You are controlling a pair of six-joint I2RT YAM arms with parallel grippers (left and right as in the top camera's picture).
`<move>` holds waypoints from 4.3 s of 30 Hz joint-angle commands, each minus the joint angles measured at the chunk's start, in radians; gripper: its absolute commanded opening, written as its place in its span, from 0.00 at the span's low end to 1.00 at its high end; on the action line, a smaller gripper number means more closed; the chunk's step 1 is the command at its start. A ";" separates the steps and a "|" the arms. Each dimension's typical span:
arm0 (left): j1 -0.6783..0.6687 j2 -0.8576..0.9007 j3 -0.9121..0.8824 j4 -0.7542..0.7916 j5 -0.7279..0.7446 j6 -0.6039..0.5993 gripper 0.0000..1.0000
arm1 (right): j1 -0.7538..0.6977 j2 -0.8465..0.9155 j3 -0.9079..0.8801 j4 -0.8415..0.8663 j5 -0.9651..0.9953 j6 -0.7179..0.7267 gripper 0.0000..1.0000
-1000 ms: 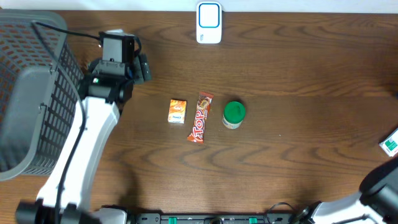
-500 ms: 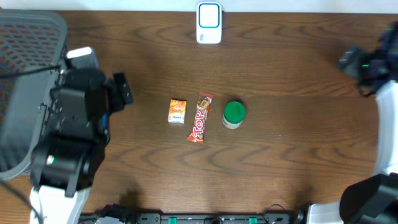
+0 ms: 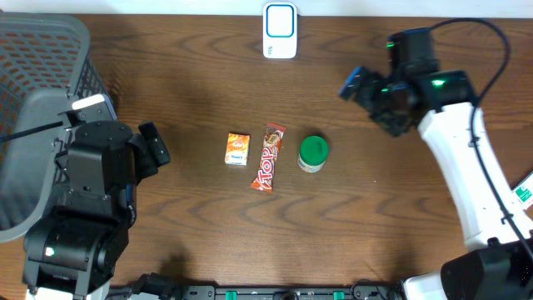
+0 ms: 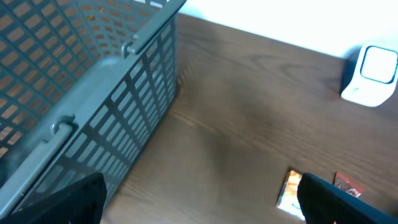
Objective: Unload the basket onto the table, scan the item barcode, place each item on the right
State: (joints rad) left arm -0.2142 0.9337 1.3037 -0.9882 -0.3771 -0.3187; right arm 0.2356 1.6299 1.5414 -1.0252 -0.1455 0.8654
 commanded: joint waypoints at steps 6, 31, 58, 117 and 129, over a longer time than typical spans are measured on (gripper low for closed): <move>0.000 0.002 0.009 -0.030 -0.016 -0.020 0.98 | 0.183 0.082 -0.003 -0.002 0.043 0.446 0.96; 0.000 0.006 0.009 -0.081 -0.017 -0.020 0.98 | 0.200 0.333 0.106 -0.086 -0.046 0.403 0.96; -0.001 0.006 0.009 -0.089 -0.016 -0.020 0.98 | 0.212 0.336 0.047 -0.128 0.017 0.423 0.99; -0.001 0.042 0.009 -0.107 -0.016 -0.021 0.98 | 0.248 0.336 0.156 -0.279 0.212 -0.820 0.79; 0.000 0.047 0.009 -0.107 -0.016 -0.029 0.98 | 0.222 0.336 0.257 -0.454 0.103 -0.089 0.99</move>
State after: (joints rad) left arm -0.2142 0.9764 1.3037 -1.0931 -0.3771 -0.3374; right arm 0.4751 1.9697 1.7744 -1.4696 0.0280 0.4435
